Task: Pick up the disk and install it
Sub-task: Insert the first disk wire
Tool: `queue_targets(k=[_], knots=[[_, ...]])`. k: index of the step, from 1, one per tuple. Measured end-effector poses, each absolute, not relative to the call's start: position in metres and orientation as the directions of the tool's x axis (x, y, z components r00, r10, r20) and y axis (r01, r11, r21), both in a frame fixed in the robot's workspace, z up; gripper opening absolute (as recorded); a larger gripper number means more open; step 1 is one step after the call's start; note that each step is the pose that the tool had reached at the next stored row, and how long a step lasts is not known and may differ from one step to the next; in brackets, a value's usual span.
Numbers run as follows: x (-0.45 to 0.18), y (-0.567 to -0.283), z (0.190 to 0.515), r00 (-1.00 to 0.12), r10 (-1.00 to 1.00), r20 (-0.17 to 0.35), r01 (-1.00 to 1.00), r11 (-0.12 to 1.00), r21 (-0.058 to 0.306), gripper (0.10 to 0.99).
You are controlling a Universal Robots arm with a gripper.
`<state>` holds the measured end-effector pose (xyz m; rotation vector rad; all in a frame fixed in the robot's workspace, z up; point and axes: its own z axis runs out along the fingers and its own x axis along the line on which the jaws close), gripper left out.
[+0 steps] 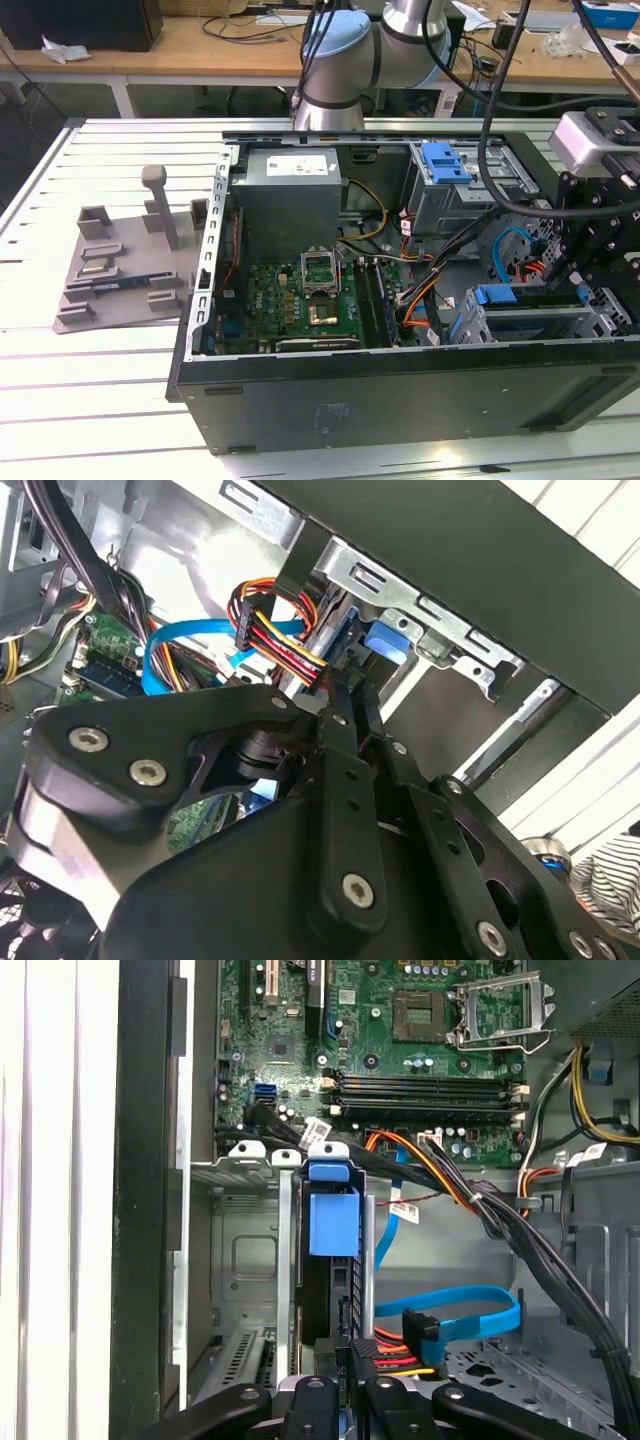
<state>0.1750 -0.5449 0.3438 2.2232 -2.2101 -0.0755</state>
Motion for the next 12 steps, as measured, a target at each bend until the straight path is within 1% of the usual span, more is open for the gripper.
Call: queue_targets(k=[12], knots=[[0.1731,-0.5447,0.3419,0.005,-0.999,-0.035,-0.999,-0.007,0.038,0.169]])
